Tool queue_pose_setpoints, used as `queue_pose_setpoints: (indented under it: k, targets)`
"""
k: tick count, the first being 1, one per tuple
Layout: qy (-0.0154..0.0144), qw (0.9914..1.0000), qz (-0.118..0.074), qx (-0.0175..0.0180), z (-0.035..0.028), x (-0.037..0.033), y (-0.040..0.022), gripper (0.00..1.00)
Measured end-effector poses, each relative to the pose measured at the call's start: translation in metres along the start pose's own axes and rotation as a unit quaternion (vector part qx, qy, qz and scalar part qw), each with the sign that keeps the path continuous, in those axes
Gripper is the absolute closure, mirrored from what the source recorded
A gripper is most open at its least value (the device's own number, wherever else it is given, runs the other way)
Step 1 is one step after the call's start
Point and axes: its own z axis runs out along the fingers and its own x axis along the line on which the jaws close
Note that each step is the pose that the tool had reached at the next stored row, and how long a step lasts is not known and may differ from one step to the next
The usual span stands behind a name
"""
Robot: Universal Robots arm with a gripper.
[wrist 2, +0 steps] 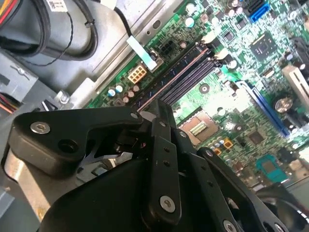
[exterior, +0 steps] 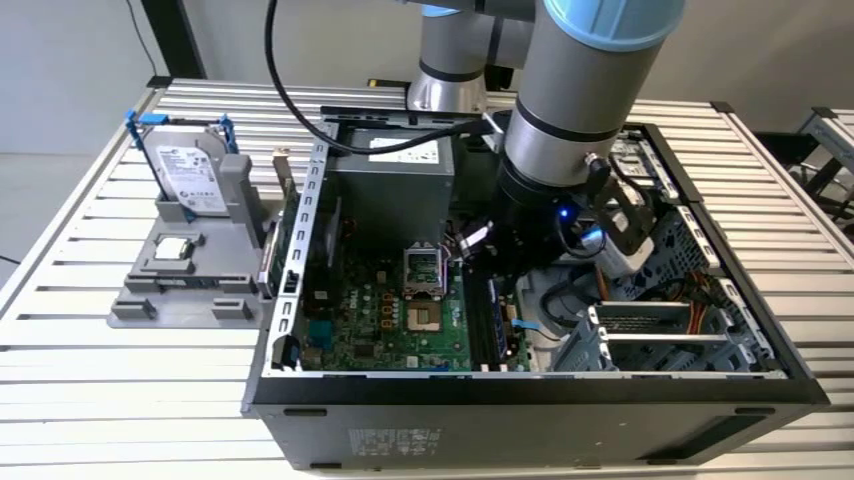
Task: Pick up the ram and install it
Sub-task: 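Insert the ram into the slot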
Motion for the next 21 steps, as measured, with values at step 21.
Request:
queue_pose_setpoints:
  k: [21]
  targets:
    - [0.0002, 0.98663, -0.163, -0.0039, 0.0001, -0.0001, 0.0004, 1.0]
